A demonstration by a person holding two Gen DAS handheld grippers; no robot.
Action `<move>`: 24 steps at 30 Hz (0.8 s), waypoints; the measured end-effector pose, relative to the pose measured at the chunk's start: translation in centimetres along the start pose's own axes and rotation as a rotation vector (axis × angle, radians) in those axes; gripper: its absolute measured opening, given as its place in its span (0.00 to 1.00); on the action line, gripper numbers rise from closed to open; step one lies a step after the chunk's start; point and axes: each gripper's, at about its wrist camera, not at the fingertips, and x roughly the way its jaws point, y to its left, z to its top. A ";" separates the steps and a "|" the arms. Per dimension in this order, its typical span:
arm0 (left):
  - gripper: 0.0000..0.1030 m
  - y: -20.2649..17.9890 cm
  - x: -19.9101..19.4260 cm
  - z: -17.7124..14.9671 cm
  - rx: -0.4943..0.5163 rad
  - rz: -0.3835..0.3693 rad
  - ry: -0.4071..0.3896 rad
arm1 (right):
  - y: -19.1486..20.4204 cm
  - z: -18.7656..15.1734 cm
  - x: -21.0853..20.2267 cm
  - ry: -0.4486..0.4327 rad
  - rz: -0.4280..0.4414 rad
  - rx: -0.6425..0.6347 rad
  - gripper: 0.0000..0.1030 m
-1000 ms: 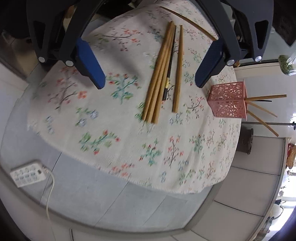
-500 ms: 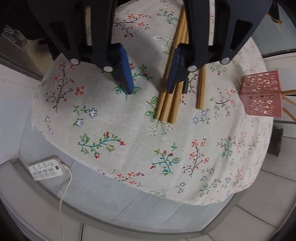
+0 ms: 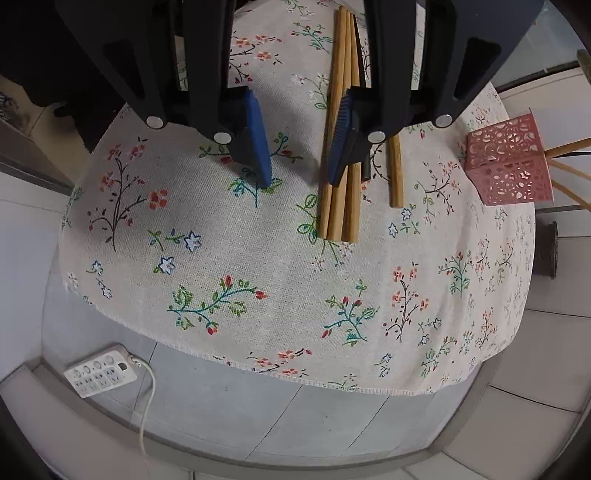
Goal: Organize utensils
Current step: 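Grasp a wooden chopstick with the left gripper and lift it, then grasp a wooden chopstick from the pile with the right gripper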
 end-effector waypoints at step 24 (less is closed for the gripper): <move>0.08 1.4 -1.4 0.1 -0.029 0.008 -0.030 | 0.8 -0.4 0.1 -0.032 -0.039 -0.064 0.31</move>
